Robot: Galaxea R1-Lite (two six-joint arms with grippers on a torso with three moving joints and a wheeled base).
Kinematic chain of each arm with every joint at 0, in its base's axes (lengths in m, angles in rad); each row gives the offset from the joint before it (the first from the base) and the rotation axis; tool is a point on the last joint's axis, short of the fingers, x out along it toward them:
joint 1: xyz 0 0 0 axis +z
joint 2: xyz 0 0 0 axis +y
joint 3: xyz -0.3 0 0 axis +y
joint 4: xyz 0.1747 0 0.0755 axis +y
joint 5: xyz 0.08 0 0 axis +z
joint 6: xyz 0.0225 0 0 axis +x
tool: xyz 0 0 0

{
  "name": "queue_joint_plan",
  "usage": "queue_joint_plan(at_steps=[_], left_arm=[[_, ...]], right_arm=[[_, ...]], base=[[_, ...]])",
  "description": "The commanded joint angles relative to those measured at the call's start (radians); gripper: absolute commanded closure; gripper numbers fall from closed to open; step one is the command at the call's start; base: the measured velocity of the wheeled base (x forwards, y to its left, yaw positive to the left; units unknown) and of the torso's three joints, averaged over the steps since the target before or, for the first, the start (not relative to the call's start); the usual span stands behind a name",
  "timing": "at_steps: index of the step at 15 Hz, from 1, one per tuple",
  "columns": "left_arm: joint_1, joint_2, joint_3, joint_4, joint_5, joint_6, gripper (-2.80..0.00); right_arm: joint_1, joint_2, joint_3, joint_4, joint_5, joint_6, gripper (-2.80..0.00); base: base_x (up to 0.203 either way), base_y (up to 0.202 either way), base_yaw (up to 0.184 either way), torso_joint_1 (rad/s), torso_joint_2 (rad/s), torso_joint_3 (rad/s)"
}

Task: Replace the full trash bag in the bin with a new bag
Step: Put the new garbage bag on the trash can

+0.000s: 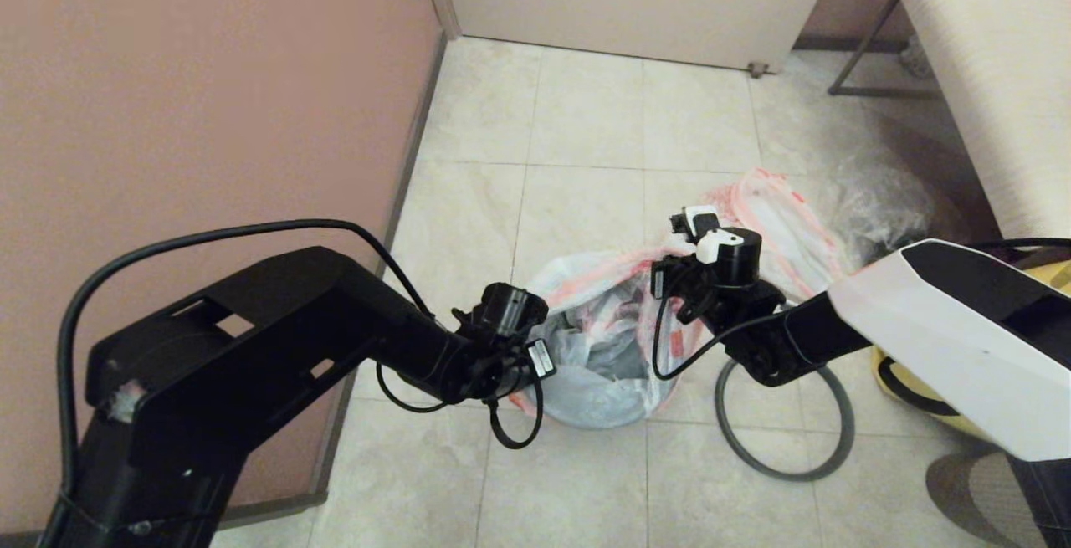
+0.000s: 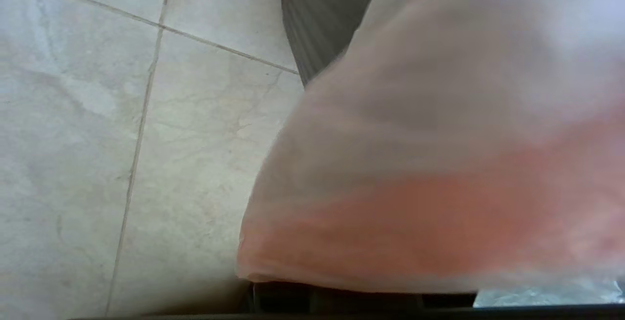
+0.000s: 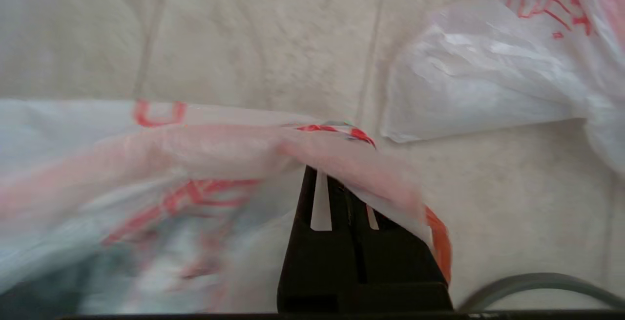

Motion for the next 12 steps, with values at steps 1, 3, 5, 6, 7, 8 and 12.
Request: queue_joint_plan(at_steps=[1, 3, 5, 6, 7, 8, 12], left_arm=[[0.002, -0.002, 0.004, -0.001, 0.002, -0.004, 0.0], [0.003, 0.0, 0.004, -0.002, 0.002, -0.004, 0.0], [0.006, 0.003, 0.004, -0.007, -0.004, -0.004, 0.0], [0.006, 0.006, 0.006, -0.007, -0.006, -0.004, 0.0], [0.004, 0.013, 0.009, -0.007, -0.006, -0.004, 0.0], [0.003, 0.017, 0.009, -0.007, -0.006, -0.004, 0.0], [-0.008, 0.008, 0.014, -0.003, -0.039, -0.002, 0.0]], right_arm=[[-0.018, 0.019, -0.001, -0.004, 0.009, -0.008, 0.0], [-0.026, 0.029, 0.0, 0.023, 0.052, -0.014, 0.0], [-0.033, 0.028, 0.001, 0.044, 0.103, -0.013, 0.0], [-0.038, 0.023, 0.004, 0.061, 0.156, -0.014, 0.0], [-0.046, 0.016, 0.002, 0.091, 0.2, -0.015, 0.0], [-0.053, 0.012, -0.001, 0.117, 0.249, -0.014, 0.0], [-0.063, -0.015, -0.015, 0.177, 0.364, -0.031, 0.0]], base=[[0.0, 0.0, 0.0, 0.0, 0.0, 0.0], [0.0, 0.0, 0.0, 0.0, 0.0, 0.0], [0.0, 0.0, 0.0, 0.0, 0.0, 0.0], [0.0, 0.0, 0.0, 0.0, 0.0, 0.0], [0.0, 0.0, 0.0, 0.0, 0.0, 0.0], [0.0, 0.0, 0.0, 0.0, 0.0, 0.0], [0.0, 0.0, 0.0, 0.0, 0.0, 0.0]])
